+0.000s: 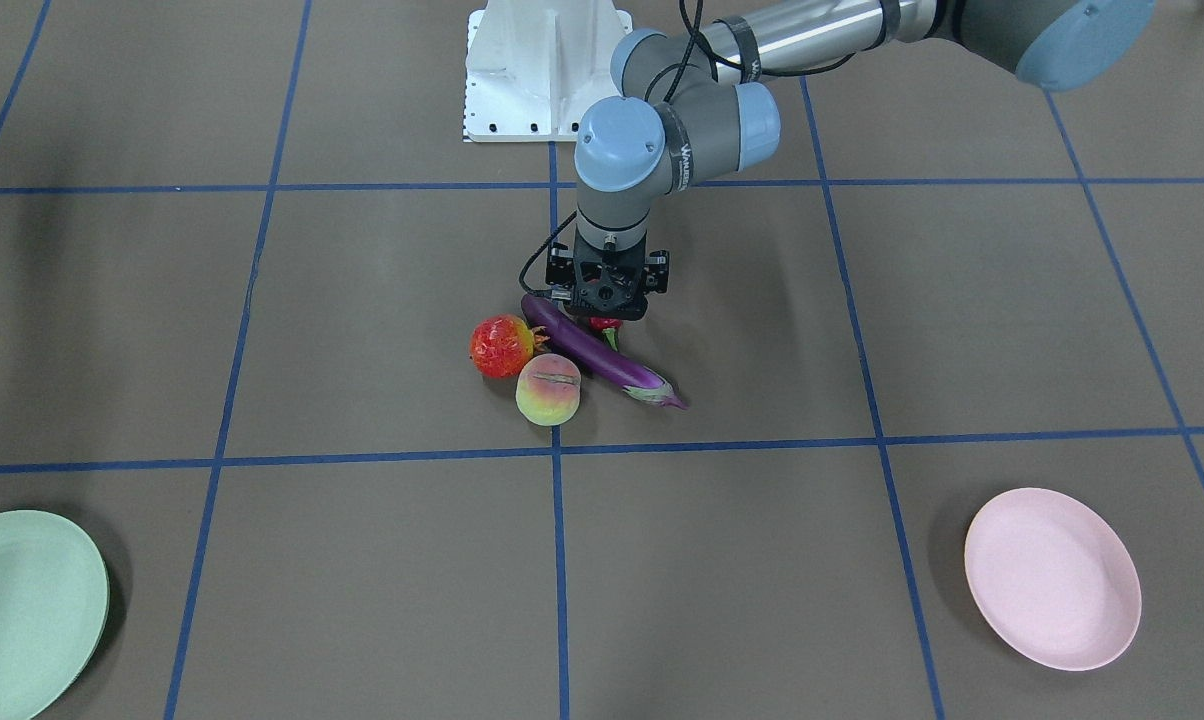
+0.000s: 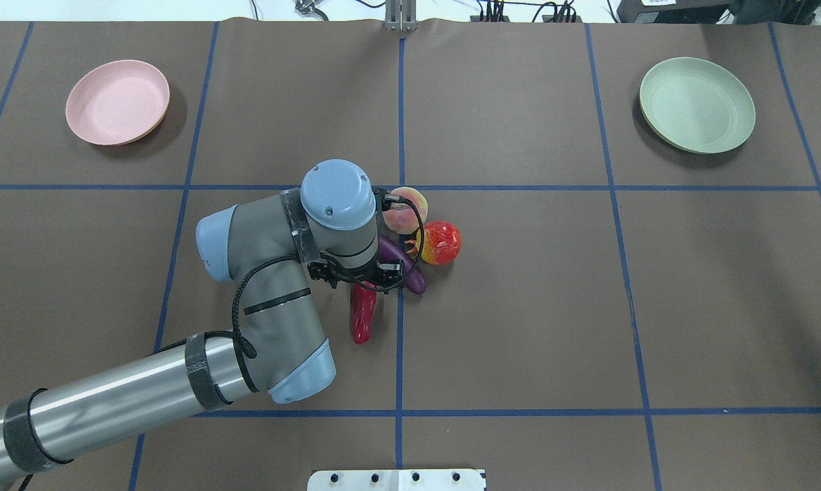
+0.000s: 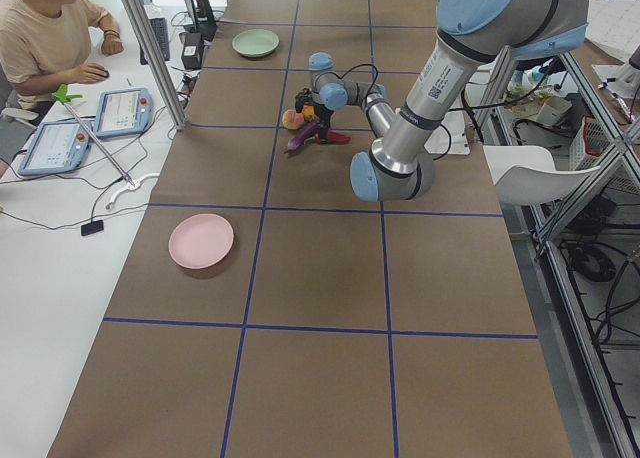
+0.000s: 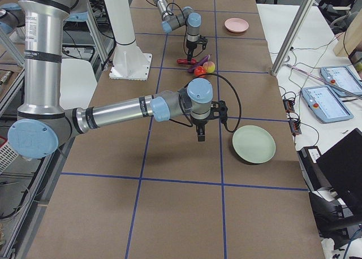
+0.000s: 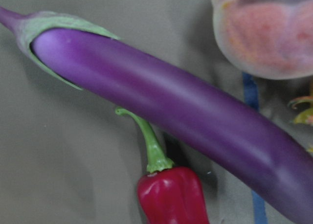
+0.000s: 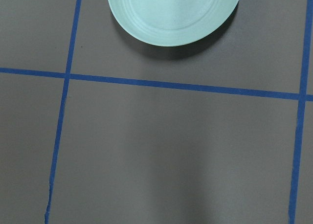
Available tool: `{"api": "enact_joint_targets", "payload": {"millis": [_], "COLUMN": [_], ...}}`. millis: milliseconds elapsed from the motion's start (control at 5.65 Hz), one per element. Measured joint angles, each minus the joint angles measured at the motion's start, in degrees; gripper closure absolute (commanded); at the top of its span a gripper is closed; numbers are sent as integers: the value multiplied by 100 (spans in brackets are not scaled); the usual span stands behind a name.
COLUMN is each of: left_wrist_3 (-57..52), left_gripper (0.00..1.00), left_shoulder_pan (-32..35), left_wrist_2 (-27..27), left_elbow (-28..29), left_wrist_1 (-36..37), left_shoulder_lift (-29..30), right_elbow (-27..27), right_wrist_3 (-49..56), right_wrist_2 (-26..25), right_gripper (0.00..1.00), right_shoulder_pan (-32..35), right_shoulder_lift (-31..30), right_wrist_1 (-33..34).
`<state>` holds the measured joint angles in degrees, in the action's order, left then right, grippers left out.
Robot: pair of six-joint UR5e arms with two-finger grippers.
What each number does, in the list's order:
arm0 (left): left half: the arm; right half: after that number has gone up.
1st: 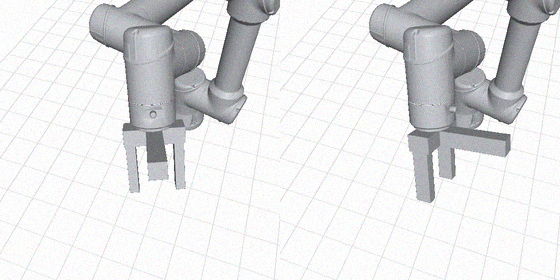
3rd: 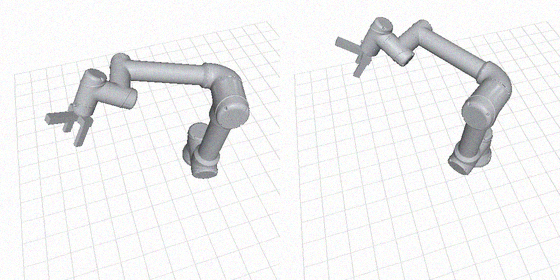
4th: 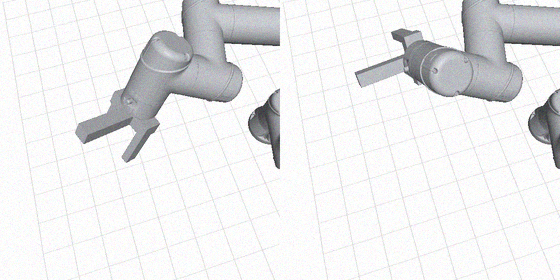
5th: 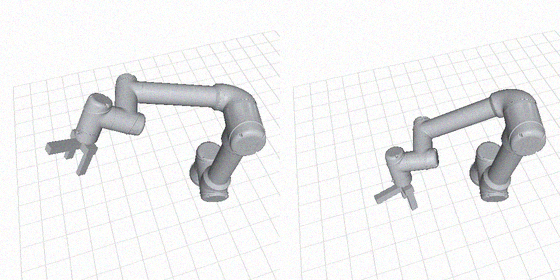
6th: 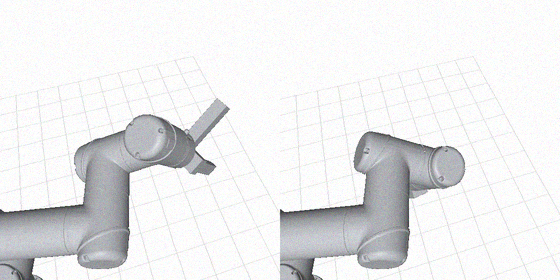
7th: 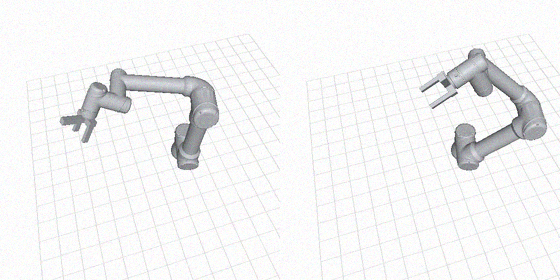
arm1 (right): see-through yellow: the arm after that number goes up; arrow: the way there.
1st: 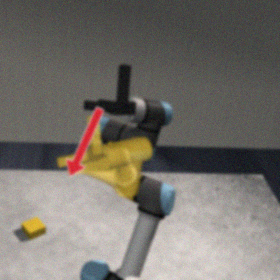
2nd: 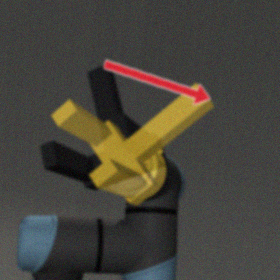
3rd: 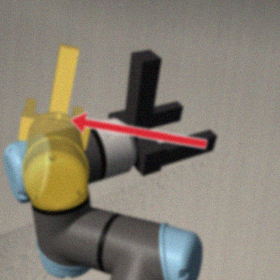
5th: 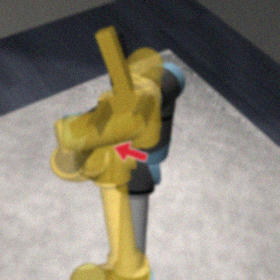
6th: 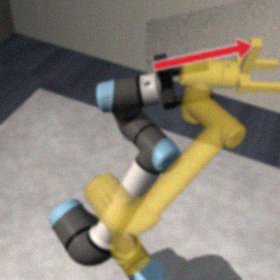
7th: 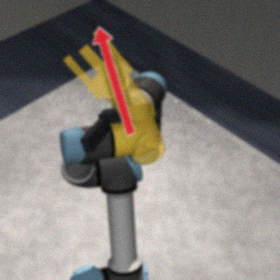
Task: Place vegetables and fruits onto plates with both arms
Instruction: 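Carry the chili onto the pink plate with left gripper while right arm approaches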
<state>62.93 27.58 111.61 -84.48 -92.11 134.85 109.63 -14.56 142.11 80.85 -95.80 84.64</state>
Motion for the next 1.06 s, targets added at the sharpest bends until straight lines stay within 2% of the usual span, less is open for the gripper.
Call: {"api": "enact_joint_targets", "payload": {"millis": [354, 531, 707, 884, 1061], "left_wrist_3": [194, 284, 281, 166, -23], "left_gripper": [100, 100, 100, 100, 100], "left_shoulder_pan": [220, 701, 1266, 1888, 2564], "left_wrist_2": [48, 193, 398, 477, 499], "left_elbow": [-270, -694, -1014, -904, -328], "left_wrist_1": [86, 251, 361, 366, 258], "left_shoulder_lift": [-36, -326, -856, -1191, -1263], "right_elbow": [-14, -35, -61, -94, -121], "right_wrist_3": [-8, -20, -27, -26, -50], "right_wrist_2": [-7, -21, -22, -21, -27], "right_gripper": [0, 0, 0, 0, 0], "right_shoulder_pan": [-26, -54, -95, -138, -236], "right_shoulder_lift": [18, 40, 48, 55, 101], "right_wrist_1": [0, 0, 0, 0, -3]}}
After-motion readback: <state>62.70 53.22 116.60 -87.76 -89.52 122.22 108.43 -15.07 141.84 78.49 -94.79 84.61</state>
